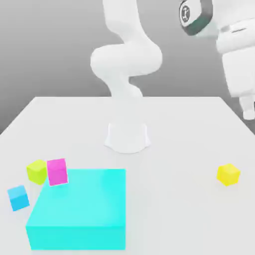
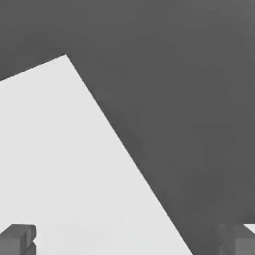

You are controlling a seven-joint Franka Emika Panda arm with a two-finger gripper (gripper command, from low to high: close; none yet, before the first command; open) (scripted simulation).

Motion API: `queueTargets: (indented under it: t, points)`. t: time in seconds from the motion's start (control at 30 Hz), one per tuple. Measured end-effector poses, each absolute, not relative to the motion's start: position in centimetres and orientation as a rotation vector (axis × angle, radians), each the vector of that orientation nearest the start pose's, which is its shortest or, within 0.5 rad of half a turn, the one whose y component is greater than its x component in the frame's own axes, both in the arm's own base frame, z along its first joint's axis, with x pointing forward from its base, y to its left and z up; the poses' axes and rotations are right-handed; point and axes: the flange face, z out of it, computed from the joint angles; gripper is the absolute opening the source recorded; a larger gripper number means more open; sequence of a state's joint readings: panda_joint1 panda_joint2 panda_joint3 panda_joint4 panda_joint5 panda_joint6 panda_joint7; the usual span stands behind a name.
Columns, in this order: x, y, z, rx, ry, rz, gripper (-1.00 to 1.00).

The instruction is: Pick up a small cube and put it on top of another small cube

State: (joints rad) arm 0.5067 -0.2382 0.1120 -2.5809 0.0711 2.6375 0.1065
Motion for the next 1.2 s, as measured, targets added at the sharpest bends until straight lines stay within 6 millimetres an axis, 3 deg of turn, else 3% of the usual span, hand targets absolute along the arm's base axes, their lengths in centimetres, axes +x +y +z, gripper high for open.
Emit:
queueTargets:
  t: [0.13,0.2,0.3,0.37,0.53,0.57,0.8,1.0,1.07,1.2]
  points:
    - [32.1,30.0,29.8,-2.852,-1.103,-0.252,0.0]
    - [28.5,31.9,26.2,-2.778,-1.344,-0.172,0.0]
    - [23.7,32.9,21.2,-2.652,-1.656,-0.053,0.0]
    - [22.7,32.6,18.7,-2.618,-1.732,-0.014,0.0]
    - [22.3,32.5,13.5,-2.606,-1.754,0.0,0.0]
    - [22.3,32.5,12.9,-2.605,-1.754,0.0,-1.0]
    - [22.3,32.4,12.9,-2.606,-1.756,0.002,-1.0]
    - [22.3,32.5,18.2,-2.607,-1.756,0.002,-1.0]
    - [25.2,30.3,19.9,-2.635,-1.727,-0.007,-1.0]
    - [32.6,22.5,23.0,-2.716,-1.633,-0.021,-1.0]
